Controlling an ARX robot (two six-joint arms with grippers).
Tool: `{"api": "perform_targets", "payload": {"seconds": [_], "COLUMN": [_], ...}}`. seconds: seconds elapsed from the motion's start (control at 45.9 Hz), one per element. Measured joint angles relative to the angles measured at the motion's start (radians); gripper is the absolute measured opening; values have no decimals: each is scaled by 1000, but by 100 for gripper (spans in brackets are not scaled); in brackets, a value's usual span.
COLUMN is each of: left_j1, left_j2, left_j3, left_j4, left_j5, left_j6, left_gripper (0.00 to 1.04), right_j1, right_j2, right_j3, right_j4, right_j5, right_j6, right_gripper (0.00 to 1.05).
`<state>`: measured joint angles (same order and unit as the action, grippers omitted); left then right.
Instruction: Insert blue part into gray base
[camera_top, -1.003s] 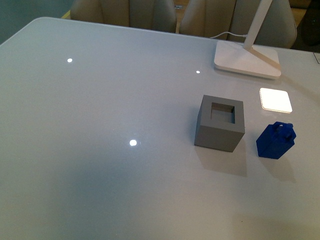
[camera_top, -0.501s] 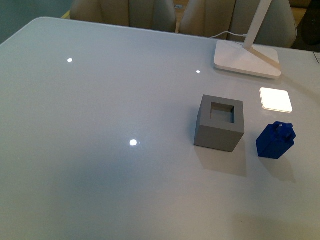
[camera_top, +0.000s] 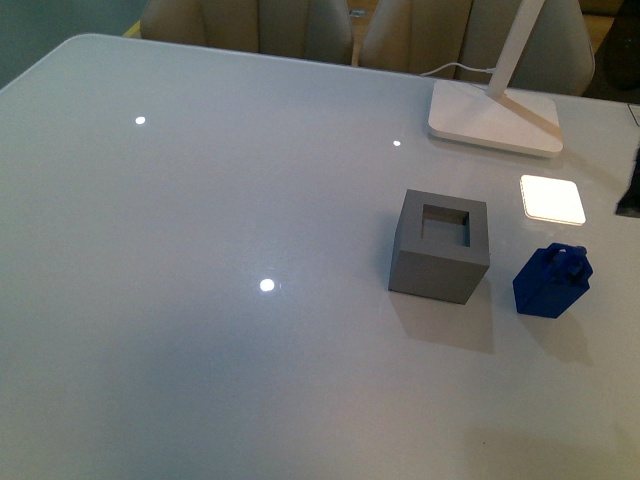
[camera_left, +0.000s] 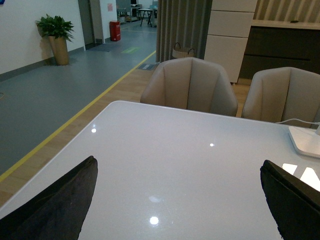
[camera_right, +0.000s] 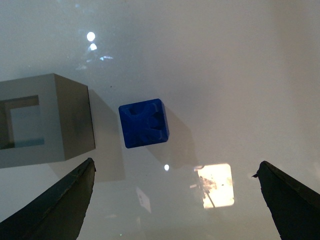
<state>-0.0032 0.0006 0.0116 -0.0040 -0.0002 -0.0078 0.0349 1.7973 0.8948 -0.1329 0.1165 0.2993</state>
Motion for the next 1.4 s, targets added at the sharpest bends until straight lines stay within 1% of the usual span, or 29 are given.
{"api": "perform_targets", "payload": {"seconds": [0.087, 0.371, 0.785, 0.85, 1.025, 1.046, 1.112, 1.155, 1.243, 1.308, 1.395], "left_j1": [0, 0, 0, 0, 0, 0, 0, 0, 0, 0, 0], "left_j2": [0, 0, 0, 0, 0, 0, 0, 0, 0, 0, 0], "left_j3": [0, 0, 0, 0, 0, 0, 0, 0, 0, 0, 0], "left_j4": [0, 0, 0, 0, 0, 0, 0, 0, 0, 0, 0], "left_j5": [0, 0, 0, 0, 0, 0, 0, 0, 0, 0, 0], "left_j6": [0, 0, 0, 0, 0, 0, 0, 0, 0, 0, 0], "left_gripper": [97, 97, 97, 97, 97, 97, 97, 97, 97, 97, 97], "right_j1": [4, 9, 11, 11, 13, 13, 12, 10, 8, 7, 10], "right_j2": [89, 262, 401, 413, 433, 433, 433, 426, 385, 329, 260], "right_j3": [62, 195, 282, 287, 294, 294, 294, 294, 286, 279, 278], "right_j4": [-19, -49, -74, -78, -79, -79, -79, -80, -92, -121, -155], "right_j5": [-24, -51, -65, -64, -65, -66, -70, -78, -87, -67, -65], "right_j6": [0, -3, -20, -27, -31, -31, -31, -31, -32, -36, -34], "right_gripper": [96, 96, 96, 88, 61, 59, 49, 47, 46, 46, 46]}}
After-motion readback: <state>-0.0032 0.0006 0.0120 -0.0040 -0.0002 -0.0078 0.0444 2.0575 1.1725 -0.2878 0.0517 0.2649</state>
